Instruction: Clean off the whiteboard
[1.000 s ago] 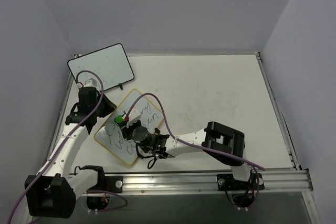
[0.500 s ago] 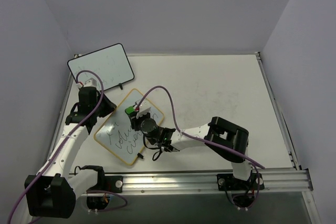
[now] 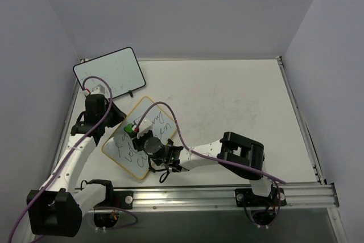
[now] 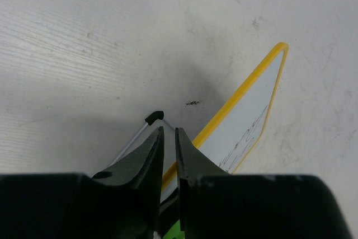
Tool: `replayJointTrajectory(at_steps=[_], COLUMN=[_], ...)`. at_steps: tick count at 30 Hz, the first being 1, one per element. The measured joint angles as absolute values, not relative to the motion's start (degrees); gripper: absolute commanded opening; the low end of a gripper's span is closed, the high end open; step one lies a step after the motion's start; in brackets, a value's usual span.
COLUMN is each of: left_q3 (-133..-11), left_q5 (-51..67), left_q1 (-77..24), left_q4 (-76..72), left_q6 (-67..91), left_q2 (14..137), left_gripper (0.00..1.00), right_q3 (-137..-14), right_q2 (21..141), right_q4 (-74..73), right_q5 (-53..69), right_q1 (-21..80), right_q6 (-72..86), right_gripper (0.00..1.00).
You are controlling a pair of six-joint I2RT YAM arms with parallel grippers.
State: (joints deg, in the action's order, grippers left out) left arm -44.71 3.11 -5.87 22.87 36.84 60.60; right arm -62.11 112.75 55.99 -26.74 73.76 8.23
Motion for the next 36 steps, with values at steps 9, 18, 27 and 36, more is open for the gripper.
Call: replayJointTrajectory(at_steps=[9, 18, 27, 36], left_q3=[-44.7, -44.7, -44.7, -44.7], left_q5=[3.1, 3.2, 3.7, 4.2], left_q1=[-5.9, -6.0, -6.4, -6.7], left_q4=[22.9, 22.9, 23.0, 23.2], left_q6=[36.8, 36.8, 36.8, 36.8], left_q2=[60.6, 60.6, 60.6, 60.6], left_gripper=[0.22, 0.22, 0.22, 0.22], right_q3=[-63.7, -64.9, -66.8, -66.8], right_q2=[114.2, 115.0, 116.1, 116.1], right_q4=[56.6, 56.1, 55.0, 55.0], right_q5=[-24.9, -22.5, -21.6, -23.0], right_q1=[78.1, 80.6, 82.1, 81.8], right_q6=[6.4, 5.2, 4.0, 4.4], right_gripper=[0.0, 0.0, 0.0, 0.0])
